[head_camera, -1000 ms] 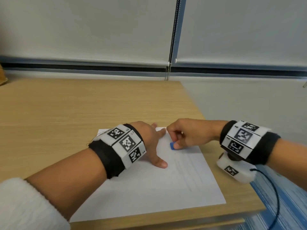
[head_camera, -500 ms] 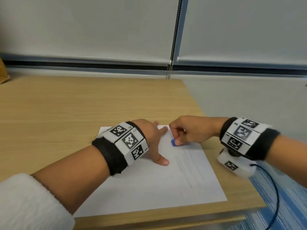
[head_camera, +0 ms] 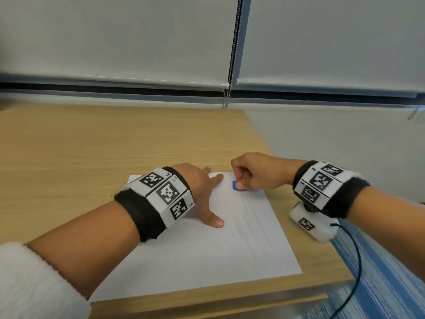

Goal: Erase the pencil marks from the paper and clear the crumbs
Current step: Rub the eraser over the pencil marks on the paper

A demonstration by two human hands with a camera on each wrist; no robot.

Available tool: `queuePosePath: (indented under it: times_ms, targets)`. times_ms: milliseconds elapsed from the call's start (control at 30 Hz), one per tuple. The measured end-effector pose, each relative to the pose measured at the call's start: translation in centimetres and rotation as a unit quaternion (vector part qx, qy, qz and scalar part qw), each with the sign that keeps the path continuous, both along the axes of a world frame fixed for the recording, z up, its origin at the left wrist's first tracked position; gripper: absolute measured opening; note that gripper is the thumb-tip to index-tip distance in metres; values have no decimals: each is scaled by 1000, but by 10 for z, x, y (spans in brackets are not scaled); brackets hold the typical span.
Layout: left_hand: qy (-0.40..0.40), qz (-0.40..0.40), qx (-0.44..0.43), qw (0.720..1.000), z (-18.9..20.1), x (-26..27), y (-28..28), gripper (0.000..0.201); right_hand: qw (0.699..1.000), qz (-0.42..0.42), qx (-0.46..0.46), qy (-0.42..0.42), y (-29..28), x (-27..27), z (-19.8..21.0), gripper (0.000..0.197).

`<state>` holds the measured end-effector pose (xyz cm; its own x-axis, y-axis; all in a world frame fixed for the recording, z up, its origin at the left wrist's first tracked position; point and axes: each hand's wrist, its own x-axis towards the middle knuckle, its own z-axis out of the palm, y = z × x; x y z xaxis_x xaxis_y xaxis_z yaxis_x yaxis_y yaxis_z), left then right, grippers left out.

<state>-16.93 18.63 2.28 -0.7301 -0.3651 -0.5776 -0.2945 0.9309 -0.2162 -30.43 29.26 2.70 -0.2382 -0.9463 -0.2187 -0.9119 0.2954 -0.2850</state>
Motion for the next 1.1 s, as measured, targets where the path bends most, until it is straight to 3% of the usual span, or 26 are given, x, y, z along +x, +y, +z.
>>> queuePosePath:
  times_ms: [100,167,300,467,600,667,833,1000,1100]
  targets:
    - [1,-6,-11,1000,-1,-1,2,118,988,71,107,-89,15,13,0,22]
    - [4,-6,-14,1000,-1,0,2,117,981,89,144,-98,14,19,1,19]
    - [16,-6,-8,1000,-1,1,0,115,998,36,8,-54,11,20,-4,22]
    - [5,-3,-21,1000,-4,0,4,119,980,91,125,-124,30,34,-3,20]
    - [14,-4,-14,1000,-1,2,2,116,999,39,12,-33,6,28,-2,23]
    - [10,-2,-16,1000,0,2,2,116,999,24,-28,-35,8,28,-5,24]
    - [0,0,-15,1000,-2,0,2,118,980,91,131,-115,31,37,-1,20]
    - [-2,-1,-6,1000,0,-1,0,115,997,50,12,-52,16,38,-2,21]
    - [2,6,5,1000,1,0,-2,120,997,48,22,-52,36,40,-8,20]
